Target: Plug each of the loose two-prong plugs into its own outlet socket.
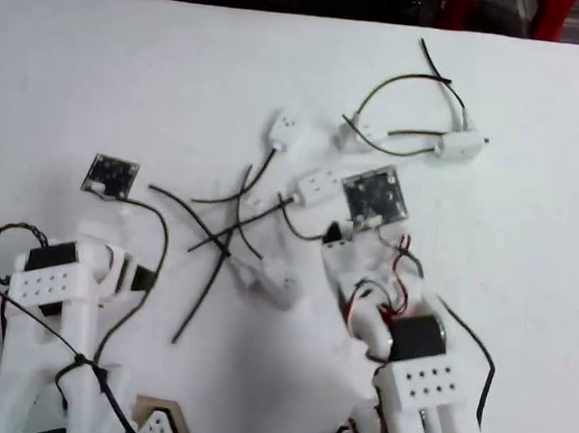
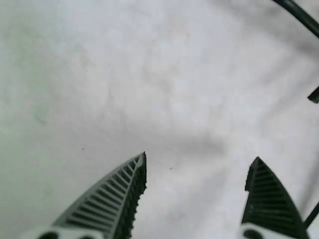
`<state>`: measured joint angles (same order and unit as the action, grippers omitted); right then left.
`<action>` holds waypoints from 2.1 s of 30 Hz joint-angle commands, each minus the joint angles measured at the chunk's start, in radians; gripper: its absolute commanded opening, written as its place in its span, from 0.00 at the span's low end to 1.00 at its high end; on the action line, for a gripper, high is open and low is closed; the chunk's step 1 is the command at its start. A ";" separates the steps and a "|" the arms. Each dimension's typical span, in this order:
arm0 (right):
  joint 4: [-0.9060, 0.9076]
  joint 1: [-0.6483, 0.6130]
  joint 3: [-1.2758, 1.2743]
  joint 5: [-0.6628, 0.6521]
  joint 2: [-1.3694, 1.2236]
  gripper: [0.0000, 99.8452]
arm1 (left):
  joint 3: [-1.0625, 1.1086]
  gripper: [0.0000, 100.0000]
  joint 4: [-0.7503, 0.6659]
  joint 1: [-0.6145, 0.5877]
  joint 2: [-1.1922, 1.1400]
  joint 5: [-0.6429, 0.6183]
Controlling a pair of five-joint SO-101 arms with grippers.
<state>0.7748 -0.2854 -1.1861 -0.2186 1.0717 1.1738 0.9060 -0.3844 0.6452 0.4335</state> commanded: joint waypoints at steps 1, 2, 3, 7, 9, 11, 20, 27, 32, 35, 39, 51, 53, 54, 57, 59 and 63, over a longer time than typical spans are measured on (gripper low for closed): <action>0.059 0.030 0.011 -0.064 -0.038 0.02 | -0.011 0.31 -0.015 -0.005 0.036 0.002; 0.082 0.030 0.011 -0.083 -0.041 0.02 | -0.011 0.31 -0.015 -0.005 0.036 0.002; 0.110 0.030 0.011 -0.101 -0.042 0.02 | -0.011 0.31 -0.015 -0.004 0.036 0.002; 0.211 0.028 0.011 -0.147 -0.042 0.02 | -0.011 0.31 -0.015 -0.004 0.036 0.002; 0.248 0.030 0.009 -0.166 -0.047 0.02 | -0.011 0.31 -0.015 -0.004 0.036 0.002; 0.283 0.030 0.009 -0.187 -0.047 0.02 | -0.011 0.31 -0.015 -0.004 0.036 0.002; 0.409 0.030 0.003 -0.278 -0.048 0.02 | -0.011 0.31 -0.015 -0.004 0.036 0.002; 0.490 0.027 0.002 -0.330 -0.051 0.02 | -0.011 0.31 -0.015 -0.004 0.036 0.002; 0.493 0.022 0.006 -0.342 -0.168 0.02 | -0.011 0.31 -0.015 -0.004 0.036 0.002; 0.475 0.024 0.031 -0.341 -0.298 0.02 | -0.011 0.31 -0.015 -0.004 0.036 0.002; 0.476 0.027 0.094 -0.341 -0.427 0.02 | -0.011 0.31 -0.015 -0.004 0.036 0.002; 0.499 0.028 0.133 -0.385 -0.576 0.02 | -0.011 0.31 -0.015 -0.005 0.036 0.002; 0.510 0.028 0.143 -0.388 -0.582 0.02 | -0.011 0.31 -0.015 -0.005 0.036 0.002; 0.515 0.027 0.149 -0.388 -0.584 0.02 | -0.011 0.31 -0.015 -0.005 0.036 0.002; 0.526 0.022 0.153 -0.388 -0.584 0.02 | -0.011 0.31 -0.015 -0.005 0.036 0.002; 0.526 0.022 0.153 -0.388 -0.585 0.02 | -0.011 0.31 -0.015 -0.005 0.036 0.002; 0.526 0.025 0.152 -0.388 -0.585 0.04 | -0.011 0.31 -0.015 -0.005 0.036 0.002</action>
<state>1.2873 -0.2685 -1.0679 -0.5961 0.4872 1.1738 0.9060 -0.3844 0.6452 0.4335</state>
